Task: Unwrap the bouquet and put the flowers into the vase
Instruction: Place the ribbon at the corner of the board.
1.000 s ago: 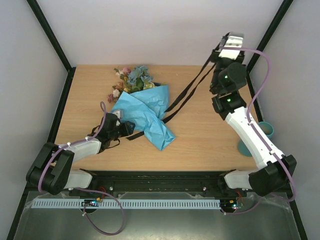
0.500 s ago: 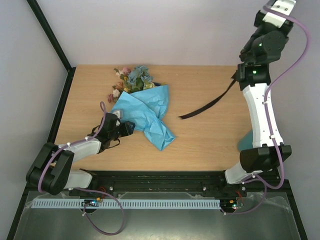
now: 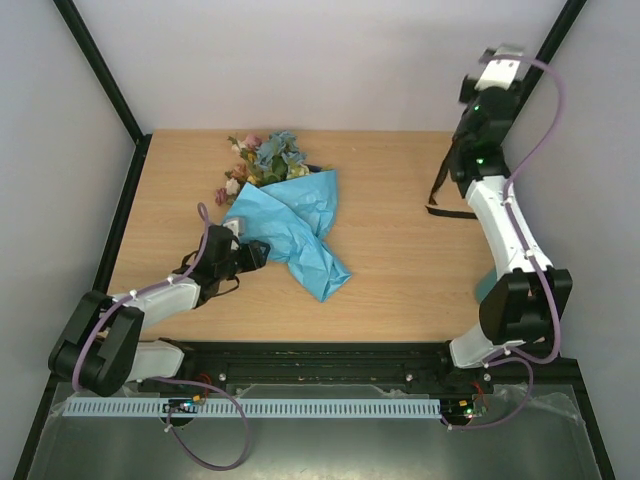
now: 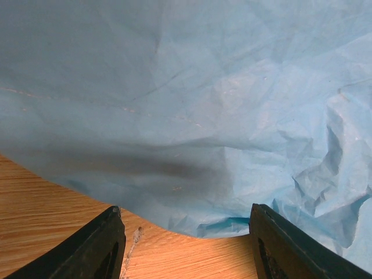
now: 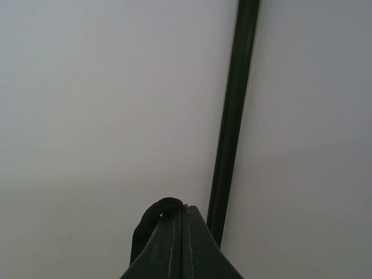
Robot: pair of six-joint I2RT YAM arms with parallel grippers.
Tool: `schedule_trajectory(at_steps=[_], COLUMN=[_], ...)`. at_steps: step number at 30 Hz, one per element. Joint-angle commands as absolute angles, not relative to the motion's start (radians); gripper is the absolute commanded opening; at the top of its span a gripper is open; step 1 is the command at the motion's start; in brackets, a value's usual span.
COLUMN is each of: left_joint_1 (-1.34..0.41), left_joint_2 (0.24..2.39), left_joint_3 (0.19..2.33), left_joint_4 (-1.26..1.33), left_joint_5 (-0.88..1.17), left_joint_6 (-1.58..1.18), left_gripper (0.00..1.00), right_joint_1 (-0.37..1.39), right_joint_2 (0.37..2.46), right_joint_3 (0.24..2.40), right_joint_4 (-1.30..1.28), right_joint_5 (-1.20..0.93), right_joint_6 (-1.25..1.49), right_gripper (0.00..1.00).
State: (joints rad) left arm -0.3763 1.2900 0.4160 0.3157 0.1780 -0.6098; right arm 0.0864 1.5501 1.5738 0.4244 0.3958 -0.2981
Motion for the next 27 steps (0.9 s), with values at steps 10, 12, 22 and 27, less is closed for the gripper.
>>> schedule_trajectory(at_steps=[10, 12, 22, 27], left_joint_1=[-0.373, -0.373, -0.373, -0.373], left_joint_2=[1.256, 1.255, 1.271, 1.263], left_joint_3=[0.416, 0.414, 0.416, 0.417], left_joint_4=[0.316, 0.317, 0.325, 0.321], left_joint_5=[0.179, 0.175, 0.189, 0.186], left_joint_6=[-0.606, -0.606, -0.609, -0.609], left_gripper=[0.6, 0.6, 0.6, 0.6], right_joint_1=[0.023, 0.009, -0.02, -0.02], right_joint_2=[1.596, 1.606, 1.676, 1.738], right_joint_3=[1.352, 1.341, 1.266, 1.306], right_joint_4=[0.409, 0.395, 0.351, 0.25], right_joint_5=[0.316, 0.363, 0.42, 0.482], right_joint_6=[0.057, 0.099, 0.214, 0.274], right_gripper=[0.01, 0.01, 0.01, 0.01])
